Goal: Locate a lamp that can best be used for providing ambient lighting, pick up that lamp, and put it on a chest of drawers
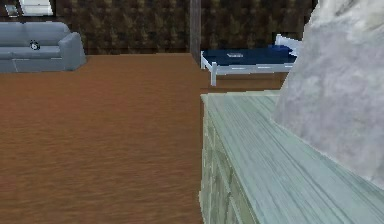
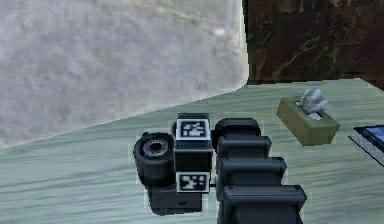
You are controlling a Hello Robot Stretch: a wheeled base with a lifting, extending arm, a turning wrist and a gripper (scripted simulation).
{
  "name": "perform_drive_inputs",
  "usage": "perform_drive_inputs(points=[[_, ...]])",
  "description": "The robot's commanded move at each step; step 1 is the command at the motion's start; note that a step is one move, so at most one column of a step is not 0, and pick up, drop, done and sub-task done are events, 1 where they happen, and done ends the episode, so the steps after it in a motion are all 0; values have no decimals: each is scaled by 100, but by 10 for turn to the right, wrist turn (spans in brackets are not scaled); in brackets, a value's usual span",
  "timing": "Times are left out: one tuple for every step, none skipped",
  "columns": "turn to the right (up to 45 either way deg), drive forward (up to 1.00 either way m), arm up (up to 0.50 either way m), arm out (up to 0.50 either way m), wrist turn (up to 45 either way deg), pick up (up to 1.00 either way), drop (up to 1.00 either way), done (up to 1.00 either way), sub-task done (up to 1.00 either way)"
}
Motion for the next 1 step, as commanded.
perform_drive_inputs(points=[[0, 0, 0, 0, 0, 0, 0, 100, 0]])
